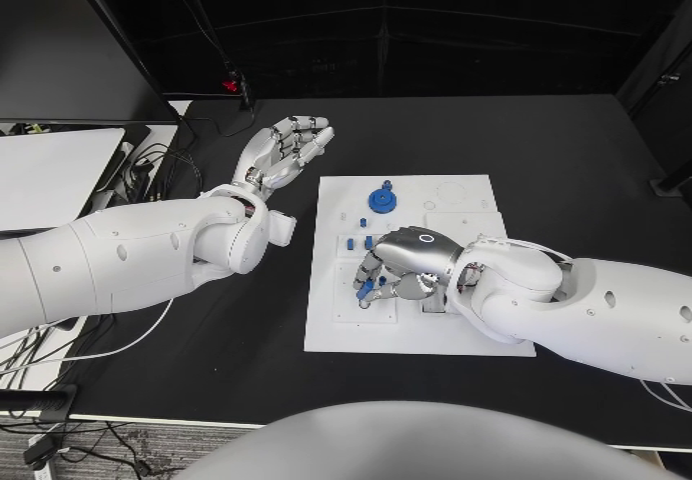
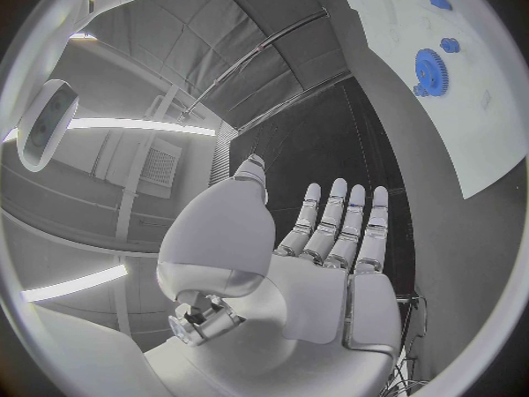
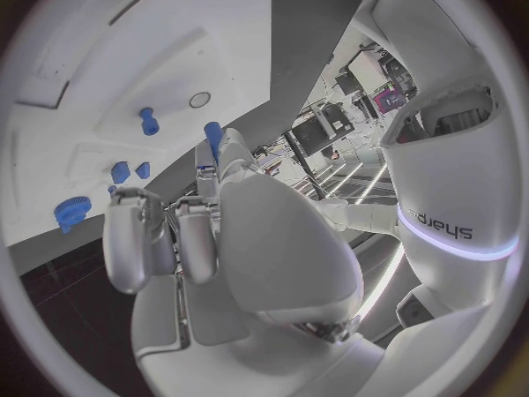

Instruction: Assemble the parts on the task board

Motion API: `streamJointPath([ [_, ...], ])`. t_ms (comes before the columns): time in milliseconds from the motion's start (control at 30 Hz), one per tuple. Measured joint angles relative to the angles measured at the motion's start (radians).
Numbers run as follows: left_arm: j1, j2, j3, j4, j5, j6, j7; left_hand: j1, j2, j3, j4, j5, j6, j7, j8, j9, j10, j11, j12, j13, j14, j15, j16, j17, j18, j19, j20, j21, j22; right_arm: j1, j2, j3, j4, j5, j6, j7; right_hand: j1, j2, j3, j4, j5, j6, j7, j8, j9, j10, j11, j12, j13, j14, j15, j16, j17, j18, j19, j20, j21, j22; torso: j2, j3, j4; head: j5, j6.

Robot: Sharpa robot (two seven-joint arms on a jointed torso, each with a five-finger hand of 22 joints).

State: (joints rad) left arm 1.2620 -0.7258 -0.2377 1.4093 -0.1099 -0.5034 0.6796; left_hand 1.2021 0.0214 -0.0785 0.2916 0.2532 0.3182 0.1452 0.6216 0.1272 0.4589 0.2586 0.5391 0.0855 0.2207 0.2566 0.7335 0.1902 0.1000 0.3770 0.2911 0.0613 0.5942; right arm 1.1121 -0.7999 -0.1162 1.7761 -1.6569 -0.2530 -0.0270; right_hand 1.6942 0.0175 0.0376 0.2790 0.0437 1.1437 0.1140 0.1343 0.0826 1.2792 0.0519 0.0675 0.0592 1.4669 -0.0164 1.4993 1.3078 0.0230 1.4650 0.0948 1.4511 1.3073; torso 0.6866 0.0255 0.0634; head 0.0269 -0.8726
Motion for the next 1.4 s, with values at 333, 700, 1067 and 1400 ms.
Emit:
streamJointPath([
  [333,0.000,0.001,0.000,0.000,0.000,0.000,0.000,0.000,0.000,0.000,0.000,0.000,0.000,0.000,0.000,0.000,0.000,0.000,0.000,0.000,0.000,0.000,0.000,0.000,0.000,0.000,0.000,0.000,0.000,-0.005,0.014,-0.001,-0.011,-0.064,0.026,-0.013,0.003,0.003,0.001,0.002,0.000,0.000,0.000,-0.002,0.000,-0.004,0.004,0.000,0.000,0.000,0.000,0.000,0.000,0.000,0.000,0.000,0.000,0.000,0.000,-0.0002,0.0002,-0.003,0.000],
  [700,0.000,0.000,0.000,-0.001,0.000,0.001,0.000,0.000,0.000,0.000,0.000,0.000,0.000,0.000,0.000,0.000,0.000,0.000,0.000,0.000,0.000,0.000,0.000,0.000,0.000,0.000,0.000,0.000,0.000,-0.006,0.030,-0.002,-0.016,-0.103,0.063,-0.032,0.013,-0.003,0.002,0.004,0.000,-0.001,0.001,-0.007,0.000,-0.004,0.004,-0.004,0.000,0.000,0.000,0.000,0.000,0.000,0.000,0.000,0.000,0.000,0.001,-0.0002,0.0002,-0.003,0.000],
  [1067,0.000,0.000,0.000,0.000,0.000,0.001,0.000,0.000,0.000,0.000,0.000,0.000,0.000,0.000,0.005,-0.002,0.000,0.000,0.006,-0.002,0.000,0.000,0.008,-0.004,0.000,0.000,0.000,0.000,-0.002,-0.006,0.040,-0.002,-0.019,-0.118,0.100,-0.057,0.014,-0.004,0.001,0.004,0.000,-0.001,0.001,-0.011,0.000,-0.007,0.007,-0.004,0.000,0.000,0.000,0.000,0.000,0.000,0.000,0.000,0.000,0.000,0.001,0.0001,0.0001,-0.008,0.000],
  [1400,-0.001,0.000,0.000,-0.001,0.000,0.001,0.000,0.000,0.000,0.000,0.000,0.000,0.000,0.000,0.005,-0.002,0.000,0.000,0.006,-0.002,0.000,0.000,0.008,-0.004,0.000,0.000,0.000,0.000,-0.002,-0.006,0.043,-0.002,-0.018,-0.123,0.123,-0.071,0.014,-0.004,0.004,0.007,-0.002,-0.001,0.002,-0.012,-0.001,-0.011,0.011,-0.004,-0.001,0.000,0.000,0.000,0.000,0.000,0.000,0.000,-0.004,0.000,0.001,0.0001,0.0000,-0.012,0.000],
])
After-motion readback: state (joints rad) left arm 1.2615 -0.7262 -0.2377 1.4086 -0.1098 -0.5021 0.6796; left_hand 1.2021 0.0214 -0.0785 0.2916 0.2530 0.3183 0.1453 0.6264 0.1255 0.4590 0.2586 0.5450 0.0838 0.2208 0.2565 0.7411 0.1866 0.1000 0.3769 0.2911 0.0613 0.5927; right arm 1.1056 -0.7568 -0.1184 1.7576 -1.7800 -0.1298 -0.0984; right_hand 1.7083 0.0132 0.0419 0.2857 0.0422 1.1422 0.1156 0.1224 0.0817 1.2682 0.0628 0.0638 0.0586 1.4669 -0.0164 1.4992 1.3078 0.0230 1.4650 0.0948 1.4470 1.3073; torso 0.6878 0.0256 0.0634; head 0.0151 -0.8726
